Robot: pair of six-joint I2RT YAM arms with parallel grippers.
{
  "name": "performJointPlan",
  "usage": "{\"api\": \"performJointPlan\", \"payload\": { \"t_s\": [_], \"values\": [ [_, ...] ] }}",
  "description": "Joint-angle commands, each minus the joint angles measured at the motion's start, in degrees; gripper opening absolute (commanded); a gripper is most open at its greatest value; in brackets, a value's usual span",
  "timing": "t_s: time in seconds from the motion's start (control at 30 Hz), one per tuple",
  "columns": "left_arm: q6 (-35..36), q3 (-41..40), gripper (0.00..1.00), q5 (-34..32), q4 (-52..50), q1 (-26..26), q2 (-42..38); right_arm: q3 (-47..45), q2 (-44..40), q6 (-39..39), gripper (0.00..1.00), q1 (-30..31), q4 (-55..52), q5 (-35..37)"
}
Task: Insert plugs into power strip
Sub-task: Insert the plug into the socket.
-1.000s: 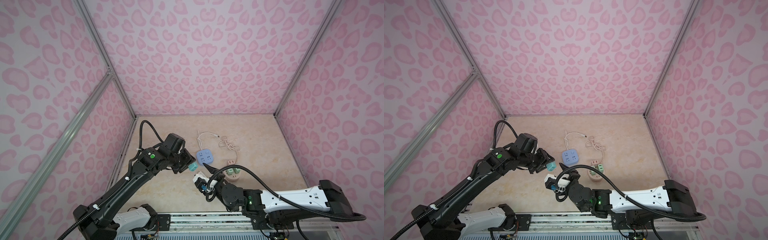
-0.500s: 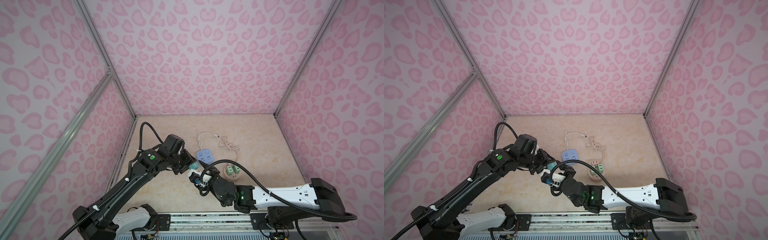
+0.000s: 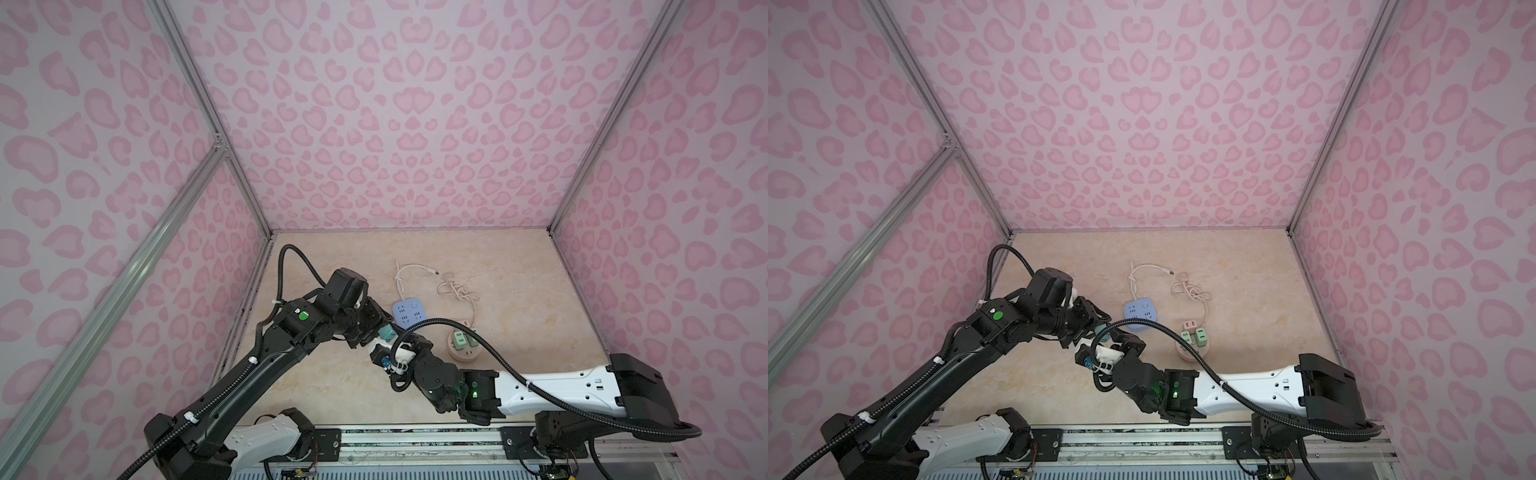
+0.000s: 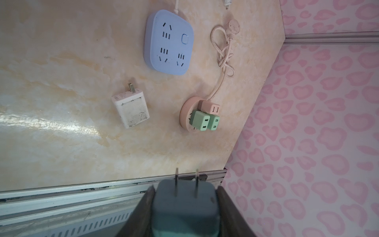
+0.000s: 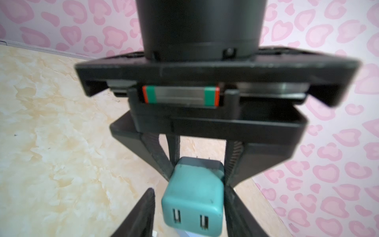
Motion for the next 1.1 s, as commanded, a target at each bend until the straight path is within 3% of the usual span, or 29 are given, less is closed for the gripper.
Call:
{"api": "performJointPlan", "payload": {
  "t_s": [0.0, 0.27, 0.33, 0.57, 0.77, 0.9, 1.07],
  "values": [
    [0.19, -0.27, 0.02, 1.39, 1.35, -0.08, -0.63, 0.33, 0.46, -0.5, 0.46, -0.07, 1.48, 0.69],
    [-0.78, -1.31, 0.02, 2.55, 3.02, -0.07, -1.28, 0.35, 1.15, -0.88, 0.35, -0.28, 2.86, 1.94],
    [-1.14, -1.62, 0.02, 2.96, 3.65, -0.04, -1.47, 0.07, 0.94, -0.63, 0.28, -0.62, 3.23, 2.06],
    [-2.87, -3.48, 0.03, 4.22, 6.33, -0.06, -1.95, -2.03, -2.63, 4.15, 0.17, -3.38, 3.0, -0.79],
    [-3.08, -3.81, 0.13, 4.46, 7.09, -0.08, -1.78, -3.31, -6.17, 9.14, 0.0, -6.95, 0.18, -5.23],
    [-3.23, -4.33, 0.18, 4.98, 8.09, 0.01, -1.57, -3.34, -6.59, 8.93, 0.0, -7.02, -0.23, -5.48],
    [-3.41, -4.86, 0.31, 5.23, 9.21, 0.11, -1.46, -3.6, -6.73, 9.61, 0.0, -6.9, -0.27, -5.69]
  ]
}}
